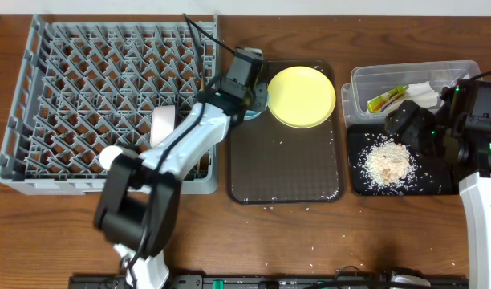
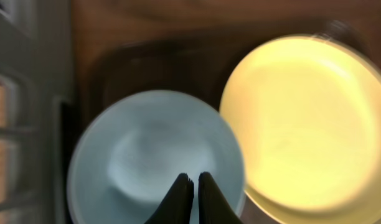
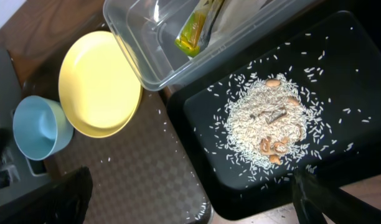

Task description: Sort waste into correct bins and load items into the dishwasher

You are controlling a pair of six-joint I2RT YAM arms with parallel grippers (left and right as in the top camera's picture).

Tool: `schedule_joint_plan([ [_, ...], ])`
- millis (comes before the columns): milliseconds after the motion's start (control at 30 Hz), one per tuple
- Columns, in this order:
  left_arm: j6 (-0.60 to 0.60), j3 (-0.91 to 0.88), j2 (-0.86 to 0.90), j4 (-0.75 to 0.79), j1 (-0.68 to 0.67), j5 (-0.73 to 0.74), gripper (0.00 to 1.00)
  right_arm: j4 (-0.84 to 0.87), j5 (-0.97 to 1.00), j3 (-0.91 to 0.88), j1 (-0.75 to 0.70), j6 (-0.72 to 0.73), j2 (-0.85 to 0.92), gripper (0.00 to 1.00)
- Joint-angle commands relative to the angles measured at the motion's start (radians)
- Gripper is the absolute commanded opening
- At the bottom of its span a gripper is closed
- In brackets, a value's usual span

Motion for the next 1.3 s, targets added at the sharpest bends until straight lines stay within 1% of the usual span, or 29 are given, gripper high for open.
schedule_joint_plan([
  [0,0.013,-0.015,0.063,0.031,0.002,0.012,0.07,-0.002,-0.001,0.005,-0.008,0.003,0.002,0.99],
  [167,0.013,-0.015,0.092,-0.019,-0.005,0.013,0.07,-0.002,-0.001,0.005,-0.008,0.003,0.002,0.99],
  [333,0.013,-0.015,0.092,-0.175,-0.050,0.047,0.08,-0.002,-0.001,0.005,-0.008,0.003,0.002,0.99],
  [433,0.013,-0.015,0.092,-0.262,-0.101,0.059,0.07,-0.002,-0.001,0.005,-0.008,0.003,0.002,0.99],
  [600,0.013,-0.011,0.091,-0.294,-0.197,0.165,0.08,-0.002,-0.001,0.005,-0.008,0.003,0.002,0.99],
  [833,-0.028,0.028,0.054,-0.304,-0.336,0.183,0.07,-0.002,-0.001,0.005,-0.008,0.003,0.002,0.99],
  [867,-0.029,0.036,0.038,-0.310,-0.351,0.172,0.08,-0.002,-0.001,0.005,-0.008,0.003,0.002,0.99],
  [900,-0.029,0.045,0.023,-0.315,-0.359,0.163,0.12,-0.002,-0.001,0.005,-0.008,0.003,0.002,0.99],
  [967,-0.029,0.064,-0.027,-0.335,-0.364,0.125,0.22,-0.002,-0.001,0.005,-0.008,0.003,0.002,0.99],
  [1033,-0.031,0.077,-0.085,-0.363,-0.356,0.056,0.31,-0.001,-0.001,0.005,-0.008,0.003,0.002,0.99],
  [1067,-0.037,0.077,-0.115,-0.375,-0.348,0.019,0.39,-0.002,-0.001,0.005,-0.008,0.003,0.002,0.99],
  [1167,-0.040,0.076,-0.183,-0.425,-0.305,-0.042,0.43,-0.002,-0.001,0.005,-0.008,0.003,0.002,0.99],
  [1267,-0.040,0.071,-0.187,-0.488,-0.250,-0.041,0.44,-0.002,-0.001,0.005,-0.008,0.003,0.002,0.99],
])
